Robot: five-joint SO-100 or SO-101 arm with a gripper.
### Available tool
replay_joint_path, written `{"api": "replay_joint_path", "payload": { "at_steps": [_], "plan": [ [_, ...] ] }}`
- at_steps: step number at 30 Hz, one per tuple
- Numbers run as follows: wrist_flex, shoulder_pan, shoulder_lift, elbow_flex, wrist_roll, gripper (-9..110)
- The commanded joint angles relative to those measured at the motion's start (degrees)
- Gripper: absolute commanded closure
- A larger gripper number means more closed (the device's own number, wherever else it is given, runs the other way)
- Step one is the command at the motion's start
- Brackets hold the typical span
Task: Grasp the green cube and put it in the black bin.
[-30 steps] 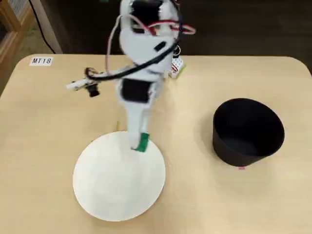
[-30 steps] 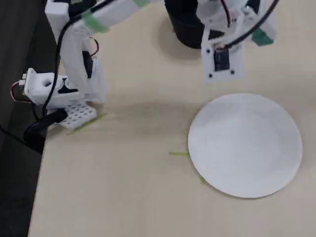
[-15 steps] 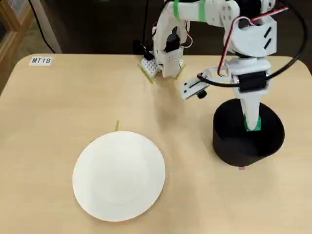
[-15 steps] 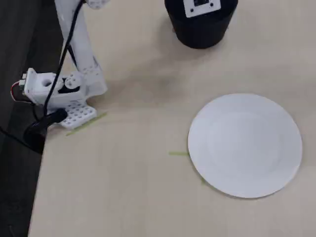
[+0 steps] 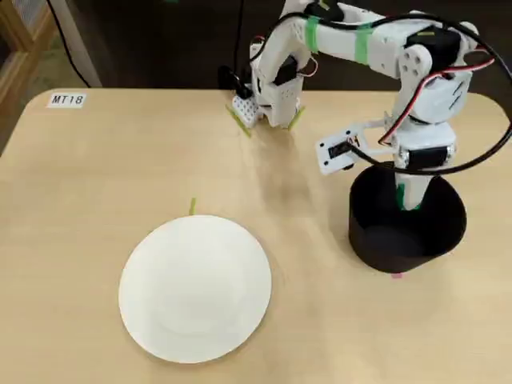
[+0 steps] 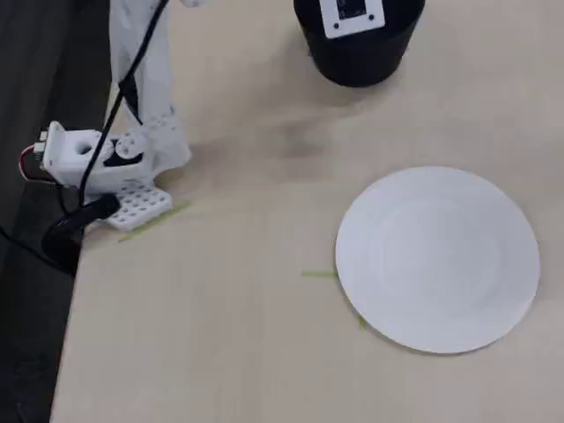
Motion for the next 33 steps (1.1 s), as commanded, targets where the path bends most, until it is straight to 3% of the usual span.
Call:
{"api": "replay_joint_path", "payload": {
  "at_steps": [1,3,5,8,10,11,13,18,24,29,33],
  "plan": [
    [0.4,-0.7,0.3,-1.7,-1.7,102],
    [-0.1,-1.0,0.0,-2.0,-2.8,99],
    [-0.8,-1.8,0.4,-2.3,-6.9,78],
    [-1.8,-2.0,0.7,-2.3,-8.0,63],
    [-1.9,-1.8,0.2,-2.3,-7.2,70],
    [-2.1,-1.7,-0.1,-2.3,-6.9,84],
    [-2.7,-1.4,-0.2,-2.3,-7.9,101],
    [-1.5,3.1,2.9,-2.1,-9.4,102],
    [4.7,19.7,15.6,0.4,-12.2,102],
    [-5.1,35.8,43.1,25.0,-15.9,102],
    [-20.0,38.3,71.2,56.0,-17.1,102]
  ]
}}
